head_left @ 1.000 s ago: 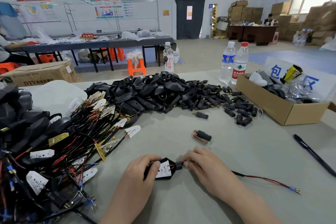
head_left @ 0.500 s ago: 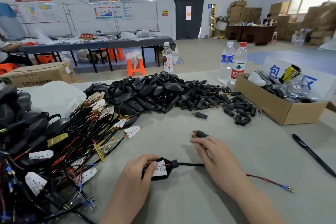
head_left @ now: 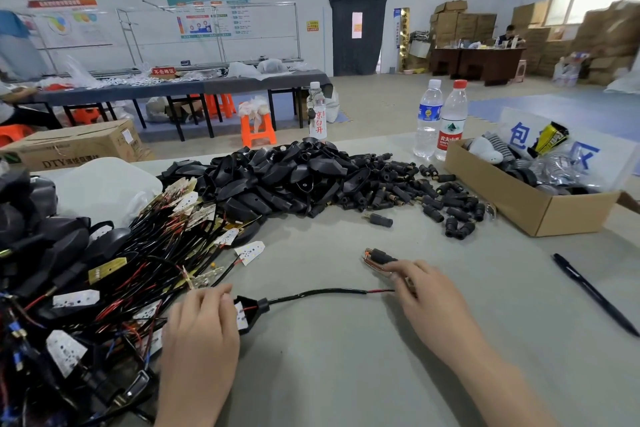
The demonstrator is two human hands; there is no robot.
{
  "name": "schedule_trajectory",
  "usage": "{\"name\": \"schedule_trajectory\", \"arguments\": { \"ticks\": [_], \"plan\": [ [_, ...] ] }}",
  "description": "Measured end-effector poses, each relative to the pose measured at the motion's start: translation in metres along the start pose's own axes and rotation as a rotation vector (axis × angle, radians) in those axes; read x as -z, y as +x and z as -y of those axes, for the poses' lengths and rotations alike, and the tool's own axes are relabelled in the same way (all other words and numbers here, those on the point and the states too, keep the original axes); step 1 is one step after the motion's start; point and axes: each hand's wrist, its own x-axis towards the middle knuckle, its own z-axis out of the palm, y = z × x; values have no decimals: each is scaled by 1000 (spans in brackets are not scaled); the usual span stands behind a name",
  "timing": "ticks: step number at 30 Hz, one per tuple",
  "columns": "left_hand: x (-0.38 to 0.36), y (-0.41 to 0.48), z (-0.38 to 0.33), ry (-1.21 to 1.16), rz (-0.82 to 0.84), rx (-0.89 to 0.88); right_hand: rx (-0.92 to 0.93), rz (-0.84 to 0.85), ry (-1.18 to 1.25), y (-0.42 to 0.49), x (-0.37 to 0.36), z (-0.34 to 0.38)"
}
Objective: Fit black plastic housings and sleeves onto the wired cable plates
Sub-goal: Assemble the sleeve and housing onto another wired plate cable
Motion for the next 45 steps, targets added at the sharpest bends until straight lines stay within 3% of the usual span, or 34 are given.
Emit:
{"name": "schedule_trajectory", "arguments": {
  "ticks": [5, 11, 14, 18, 21, 26, 31, 38, 42, 45],
  "plan": [
    [-5, -7, -13, -25, -41, -242, 144, 161, -40, 0, -5, 5],
    [-14, -13, -32, -116, -22, -538, 304, 91, 135, -6, -13, 30],
    [-17, -19, -38, -124, 98, -639, 373, 96, 251, -15, -23, 48],
    [-15, -23, -38, -196, 268, -541, 413, 104, 255, -19, -24, 53],
    [-16, -23, -34, -268, 282, -392, 378, -2, 227, -14, -17, 45],
    [-25, -17, -25, -436, 306, -191, 35, -155, 53, 1, -10, 7],
    [-27, -18, -23, -463, 279, -209, -32, 85, -182, 5, -19, -6],
    [-21, -20, -28, -467, 243, -212, -41, -37, -124, 6, -16, -5],
    [-19, -21, -30, -464, 227, -193, -65, -25, -245, 5, -11, 2],
    [-19, -22, -33, -449, 249, -173, -94, -38, -174, 5, -11, 2]
  ]
}}
